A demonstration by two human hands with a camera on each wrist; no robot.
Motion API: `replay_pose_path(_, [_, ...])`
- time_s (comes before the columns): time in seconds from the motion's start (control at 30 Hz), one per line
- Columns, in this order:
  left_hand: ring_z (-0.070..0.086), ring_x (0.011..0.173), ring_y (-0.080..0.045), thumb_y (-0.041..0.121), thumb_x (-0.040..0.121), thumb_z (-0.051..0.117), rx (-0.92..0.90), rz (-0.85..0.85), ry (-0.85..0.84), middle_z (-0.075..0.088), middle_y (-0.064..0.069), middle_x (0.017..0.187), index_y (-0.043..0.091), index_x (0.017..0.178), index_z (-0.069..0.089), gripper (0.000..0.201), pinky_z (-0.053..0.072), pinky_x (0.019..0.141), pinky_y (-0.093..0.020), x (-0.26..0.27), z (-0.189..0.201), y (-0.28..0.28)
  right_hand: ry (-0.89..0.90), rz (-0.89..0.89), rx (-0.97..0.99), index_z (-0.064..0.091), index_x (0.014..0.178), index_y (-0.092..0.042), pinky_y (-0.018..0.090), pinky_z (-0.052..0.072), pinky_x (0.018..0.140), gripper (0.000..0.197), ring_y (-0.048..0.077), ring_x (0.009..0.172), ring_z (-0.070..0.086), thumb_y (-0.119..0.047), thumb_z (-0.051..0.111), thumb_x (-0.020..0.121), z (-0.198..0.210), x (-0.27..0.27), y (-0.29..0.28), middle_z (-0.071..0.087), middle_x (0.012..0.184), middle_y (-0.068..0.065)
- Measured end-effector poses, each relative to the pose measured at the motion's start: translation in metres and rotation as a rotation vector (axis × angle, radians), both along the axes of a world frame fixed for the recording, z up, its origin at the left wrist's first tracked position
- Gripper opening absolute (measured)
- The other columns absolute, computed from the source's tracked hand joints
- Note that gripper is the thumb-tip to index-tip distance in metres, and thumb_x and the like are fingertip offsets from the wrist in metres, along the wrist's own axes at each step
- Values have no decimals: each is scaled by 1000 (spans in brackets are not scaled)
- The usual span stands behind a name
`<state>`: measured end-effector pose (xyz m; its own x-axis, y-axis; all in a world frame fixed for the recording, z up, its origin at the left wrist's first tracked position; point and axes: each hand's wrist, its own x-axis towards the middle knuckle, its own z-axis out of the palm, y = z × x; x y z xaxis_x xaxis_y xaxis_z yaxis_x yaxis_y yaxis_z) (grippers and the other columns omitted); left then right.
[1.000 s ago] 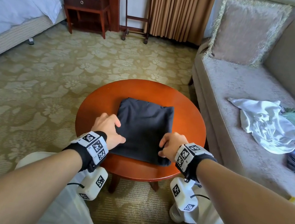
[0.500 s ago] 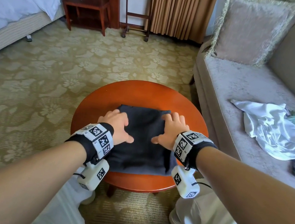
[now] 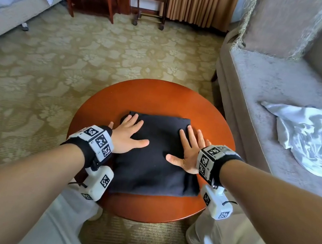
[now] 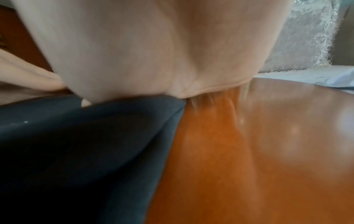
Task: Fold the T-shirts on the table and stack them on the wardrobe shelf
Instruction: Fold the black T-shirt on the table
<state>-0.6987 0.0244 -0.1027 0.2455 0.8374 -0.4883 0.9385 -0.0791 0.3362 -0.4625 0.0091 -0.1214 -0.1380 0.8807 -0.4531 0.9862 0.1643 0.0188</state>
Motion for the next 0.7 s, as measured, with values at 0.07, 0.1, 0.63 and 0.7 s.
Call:
replay_pose_path(0.07, [-15,147,-5,54,95,48,4,75,-149,-10,12,162,28,156,11,76,-9,120,-45,-3,7,0,10,-15,2,-15,153,-29,49,0,119,98,28,147,-18,-83,23,81,2,-1,0,-25,159,-2])
replay_pose_path(0.1, [-9,148,-4,48,94,55,14,133,-247,-2,12,162,27,155,19,74,-4,121,-42,-4,10,-1,27,-36,0,-14,153,-29,49,1,119,97,28,147,-18,-82,24,82,4,-2,-1,-24,159,-2])
replay_pose_path(0.63, [68,85,-32,48,67,75,29,729,-66,66,-13,105,9,104,62,56,57,82,-36,9,18,-102,286,-694,1,65,110,-11,26,41,63,48,28,83,59,-37,76,72,56,2,-75,61,93,11])
replay_pose_path(0.7, [68,85,-32,46,63,79,18,728,-59,64,-13,108,9,110,60,62,59,81,-38,15,20,-114,280,-772,22,64,112,-7,28,45,70,55,29,91,62,-41,79,70,49,1,-86,64,99,12])
